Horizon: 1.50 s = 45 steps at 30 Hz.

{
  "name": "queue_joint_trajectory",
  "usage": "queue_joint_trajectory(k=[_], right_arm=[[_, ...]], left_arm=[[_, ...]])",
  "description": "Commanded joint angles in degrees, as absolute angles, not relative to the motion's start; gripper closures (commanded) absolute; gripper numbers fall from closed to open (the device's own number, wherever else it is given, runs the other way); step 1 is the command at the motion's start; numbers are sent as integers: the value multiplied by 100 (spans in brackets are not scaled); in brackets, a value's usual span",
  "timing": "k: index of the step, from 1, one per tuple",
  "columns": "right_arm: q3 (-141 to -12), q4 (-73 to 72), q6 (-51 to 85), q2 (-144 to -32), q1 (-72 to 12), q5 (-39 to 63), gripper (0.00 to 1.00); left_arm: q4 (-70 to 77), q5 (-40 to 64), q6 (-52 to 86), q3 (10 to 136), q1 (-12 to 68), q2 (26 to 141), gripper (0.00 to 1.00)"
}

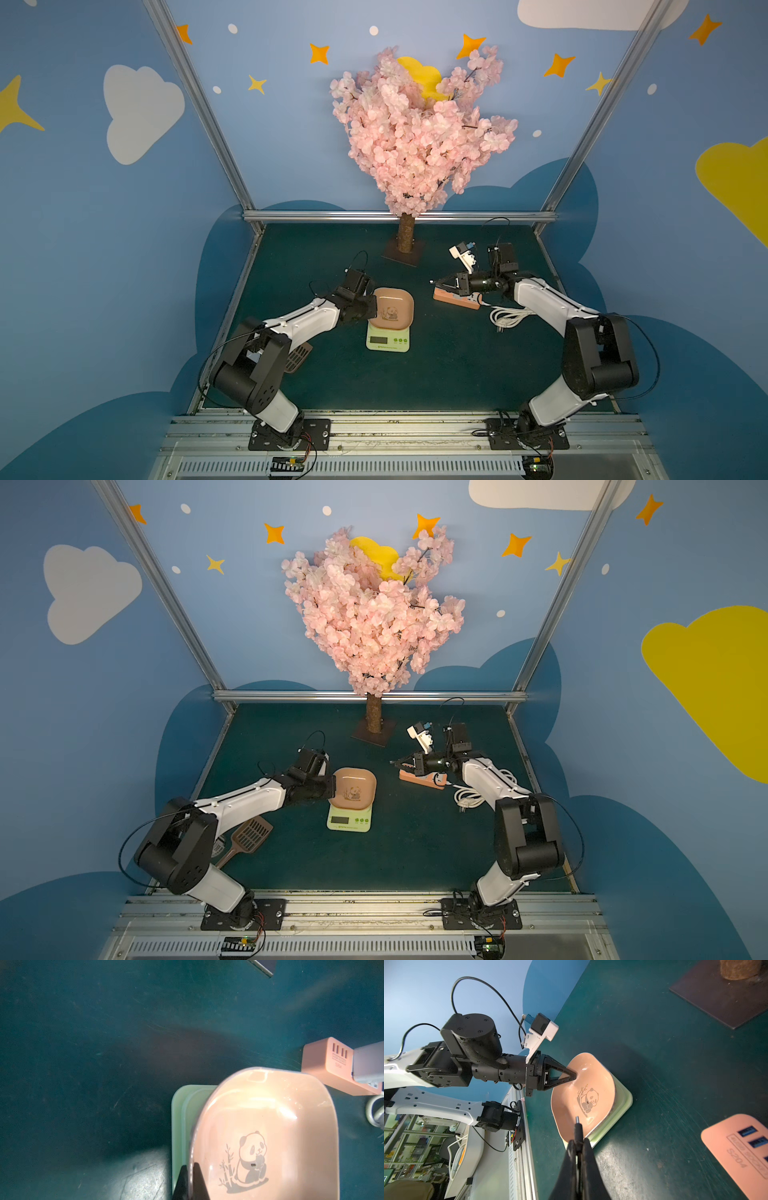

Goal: Charge the electronic scale
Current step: Pick up the electronic scale at the center of the board, then insert the charging cable into the electronic scale.

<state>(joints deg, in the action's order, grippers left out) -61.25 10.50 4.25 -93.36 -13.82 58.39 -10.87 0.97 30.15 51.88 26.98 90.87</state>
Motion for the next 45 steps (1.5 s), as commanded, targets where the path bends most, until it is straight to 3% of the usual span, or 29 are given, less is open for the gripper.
queue_joint_trajectory(k=[1,13,18,34,45], right_arm=[[-6086,1073,496,-9440,-1395,6067,100],[-5967,480,1264,-9379,-1353,6047,100],[-5510,-212,1582,-9024,-1379,5755,100],[-5304,-739,1860,-9187,-1384,6603,100],[-5180,-942,1985,-9133,-1389,6752,100]], left_arm=[[-448,648,3051,5247,2484,8918,97],[211,1246,3627,5490,1838,8695,97],[429,1614,3748,5704,1827,8742,97],[1224,2693,3867,6144,1826,9260,97],[1322,2696,3869,6300,1867,9413,97]])
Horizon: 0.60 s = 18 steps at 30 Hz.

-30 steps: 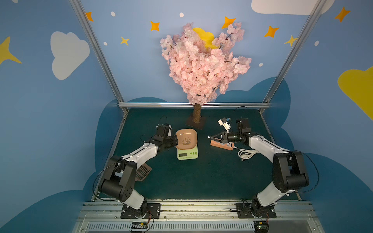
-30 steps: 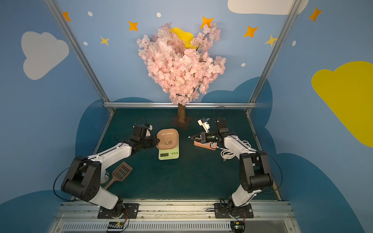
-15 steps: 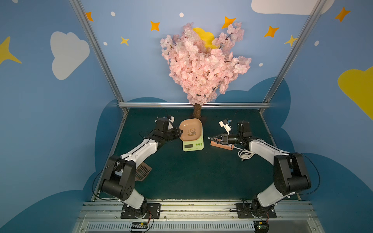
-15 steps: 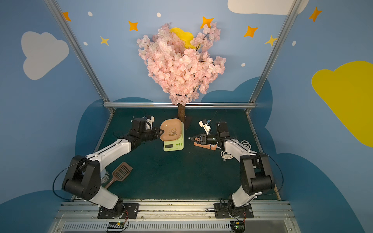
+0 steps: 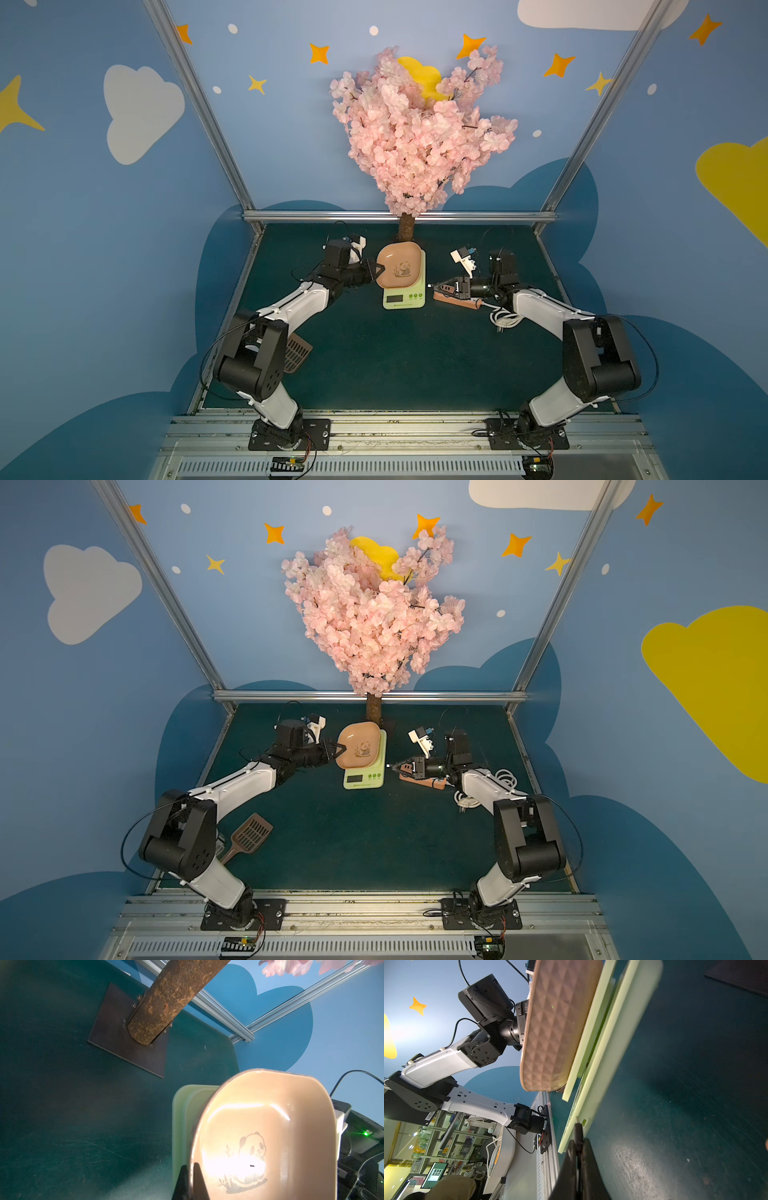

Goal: Charge the electronic scale
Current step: Insert the charging cable into the electronic scale.

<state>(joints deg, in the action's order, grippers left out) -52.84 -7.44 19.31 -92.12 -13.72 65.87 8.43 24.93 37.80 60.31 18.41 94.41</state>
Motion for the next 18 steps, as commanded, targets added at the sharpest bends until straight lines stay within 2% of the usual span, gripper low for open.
queue_joint_trajectory(k=[1,9,18], right_arm=[[-5162,-968,1998,-9132,-1389,6765,100],[-5116,-965,1990,-9150,-1406,6803,100],[-5246,-225,1437,-9129,-1404,6578,100]], left_arm=[[1342,2689,3868,6298,1877,9423,97],[1406,2639,3816,6343,1956,9462,97],[1336,2568,3771,6374,1978,9423,97]])
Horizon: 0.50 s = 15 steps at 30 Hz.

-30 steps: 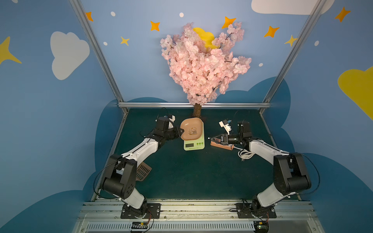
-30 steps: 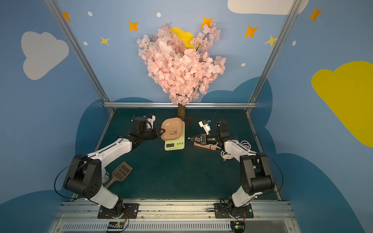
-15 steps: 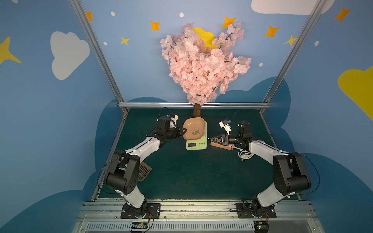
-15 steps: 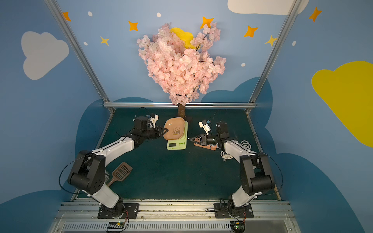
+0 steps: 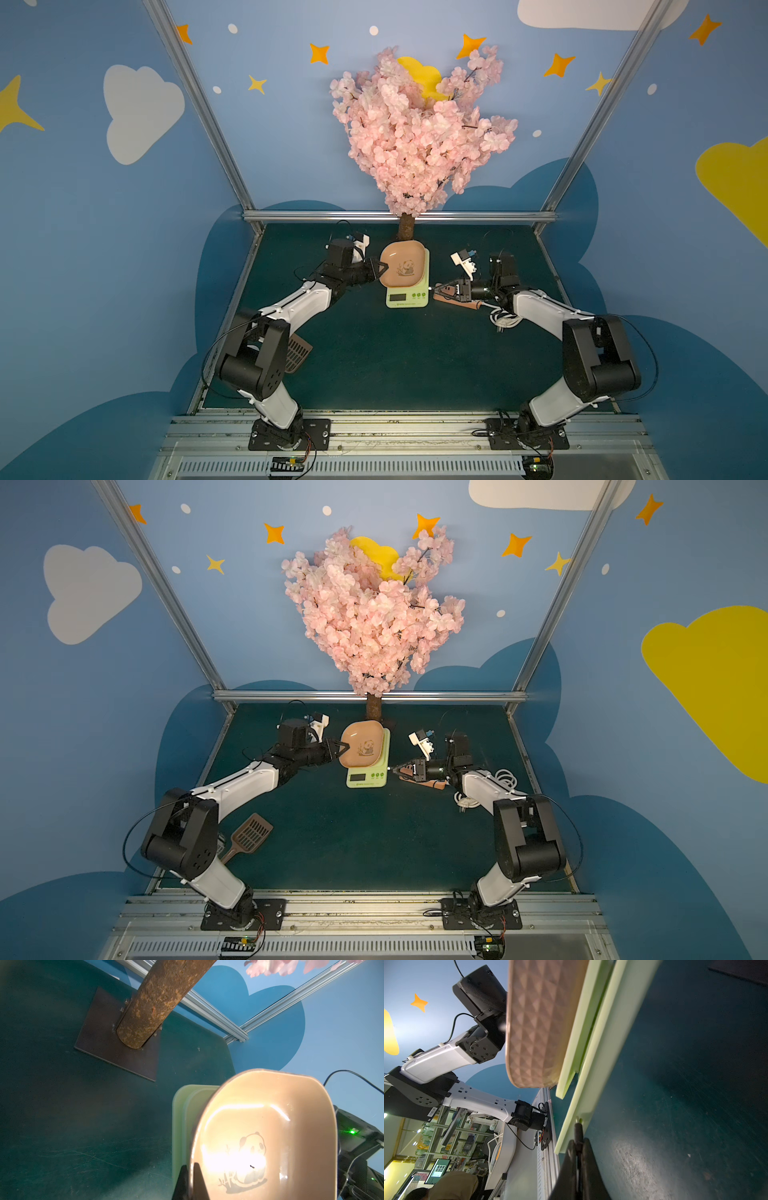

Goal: Charge the electronic scale
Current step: Insert the charging cable into the electronic scale.

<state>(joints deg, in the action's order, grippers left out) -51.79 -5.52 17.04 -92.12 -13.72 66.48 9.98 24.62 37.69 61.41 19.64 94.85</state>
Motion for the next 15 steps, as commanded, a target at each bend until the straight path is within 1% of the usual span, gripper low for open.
queue_joint_trajectory(k=[1,8,15], right_arm=[[-5240,-228,1438,-9131,-1404,6583,100],[-5255,-279,1444,-9124,-1405,6740,100],[-5177,-692,1730,-9062,-1375,6897,100]], left_arm=[[1336,2558,3762,6365,1975,9414,97],[1369,2606,3764,6364,1981,9434,97],[1371,2618,3762,6334,1991,9439,97]])
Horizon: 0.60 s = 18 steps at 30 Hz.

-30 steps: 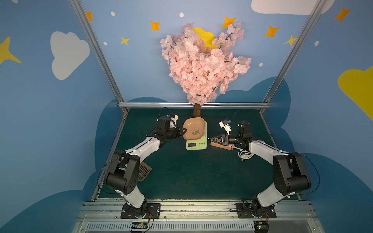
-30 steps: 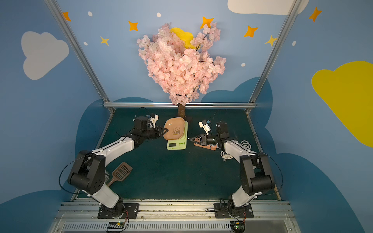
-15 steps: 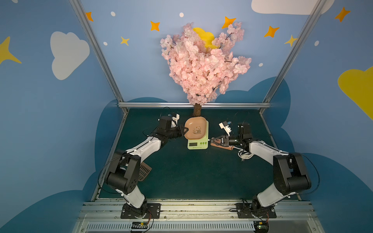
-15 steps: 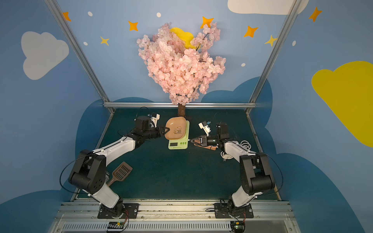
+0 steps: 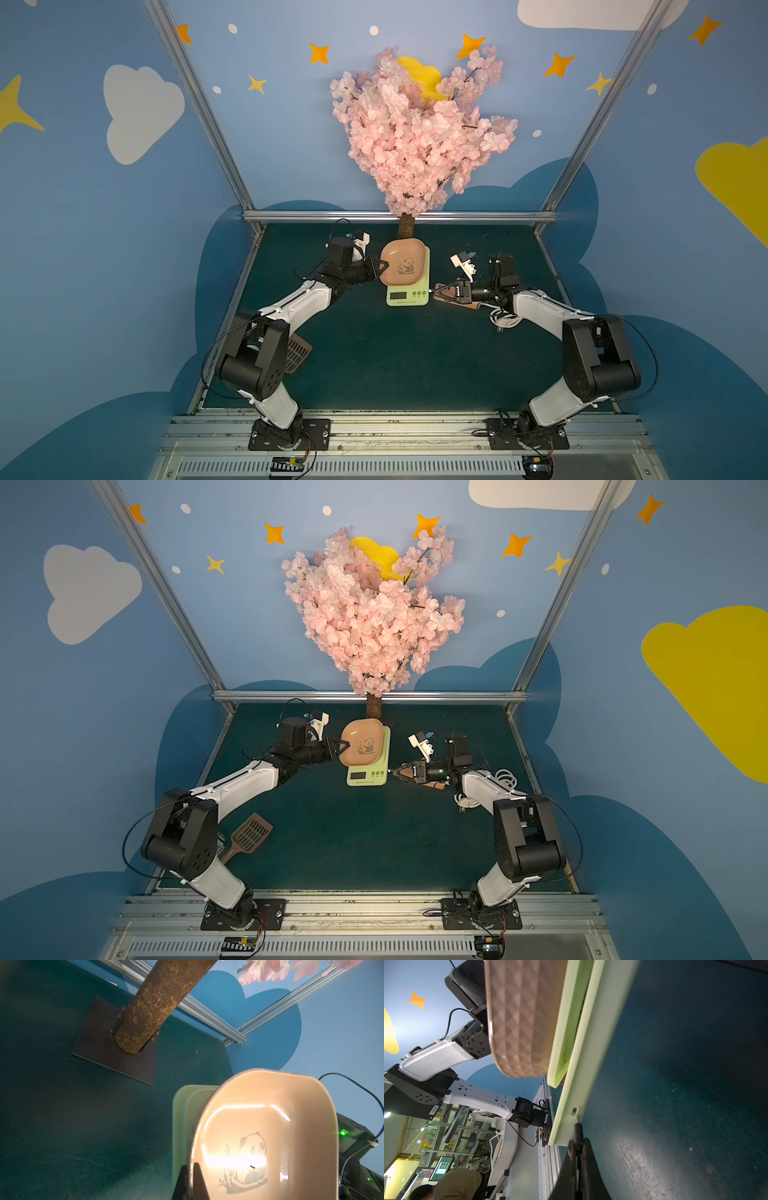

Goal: Charge the electronic scale
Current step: Insert the charging cable into the electronic scale.

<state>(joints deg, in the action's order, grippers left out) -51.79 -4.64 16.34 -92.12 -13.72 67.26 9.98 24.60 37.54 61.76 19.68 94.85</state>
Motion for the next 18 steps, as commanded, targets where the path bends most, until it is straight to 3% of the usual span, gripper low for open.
queue_joint_trajectory(k=[1,18], right_arm=[[-5183,-677,1731,-9070,-1375,6869,100],[-5183,-683,1806,-9072,-1384,6734,100]], left_arm=[[1375,2631,3762,6328,2004,9442,97],[1476,2670,3777,6332,2054,9474,97]])
